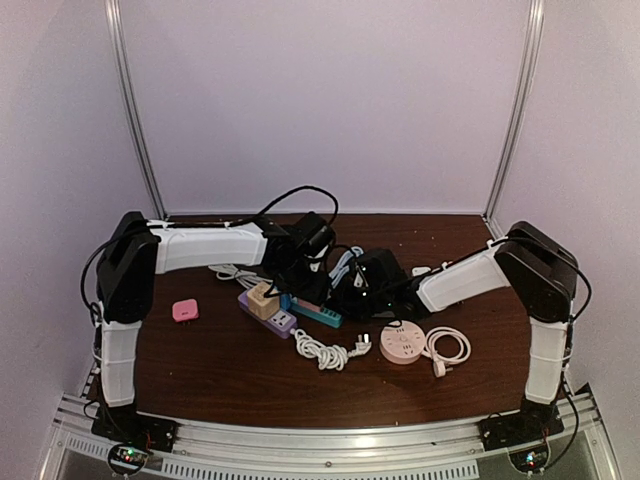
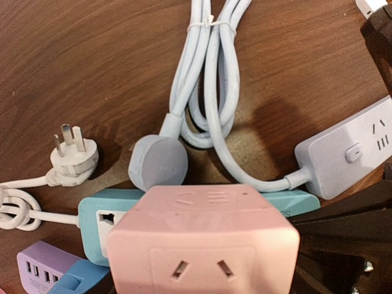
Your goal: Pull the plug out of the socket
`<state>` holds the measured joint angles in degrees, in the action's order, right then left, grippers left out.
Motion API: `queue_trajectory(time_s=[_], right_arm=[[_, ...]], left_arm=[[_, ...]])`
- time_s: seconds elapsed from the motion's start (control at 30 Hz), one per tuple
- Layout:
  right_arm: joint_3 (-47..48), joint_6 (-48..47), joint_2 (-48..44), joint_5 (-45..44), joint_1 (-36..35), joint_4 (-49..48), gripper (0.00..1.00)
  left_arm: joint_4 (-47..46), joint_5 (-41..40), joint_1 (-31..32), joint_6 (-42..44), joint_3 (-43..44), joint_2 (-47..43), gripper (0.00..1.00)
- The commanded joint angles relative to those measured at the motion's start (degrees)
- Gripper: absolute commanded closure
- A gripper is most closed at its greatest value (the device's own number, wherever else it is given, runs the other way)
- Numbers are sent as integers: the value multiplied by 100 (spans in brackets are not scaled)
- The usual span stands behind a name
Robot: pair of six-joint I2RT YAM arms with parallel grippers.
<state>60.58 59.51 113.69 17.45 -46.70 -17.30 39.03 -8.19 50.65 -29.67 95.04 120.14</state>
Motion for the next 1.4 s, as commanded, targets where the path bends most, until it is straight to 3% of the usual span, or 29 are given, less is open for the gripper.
queue_trajectory(time_s=[0.0,0.5,0.87,1.03,1.27,1.37], right_arm=[[-98,-129,343,-261,-126,1064,100],[95,-218,495,-509,-187,1443,100],[110,-176,539,-620,-191,1557,100],[165,-206,538,-669,-190,1644,100],[209,-350,377,-913,-199,1910,100],[217,-356,389,-912,-197,1919,100]], left_arm=[[-1388,-97,-29,-44,159,-692,89],[-1558,-19,15,209,108,-958,90],[-2233,181,109,377,-556,-1347,91],[-2595,573,63,282,-781,-1353,89],[-2382,1473,-266,-360,-396,-950,90],[-2161,1436,-284,-270,-183,-838,90]])
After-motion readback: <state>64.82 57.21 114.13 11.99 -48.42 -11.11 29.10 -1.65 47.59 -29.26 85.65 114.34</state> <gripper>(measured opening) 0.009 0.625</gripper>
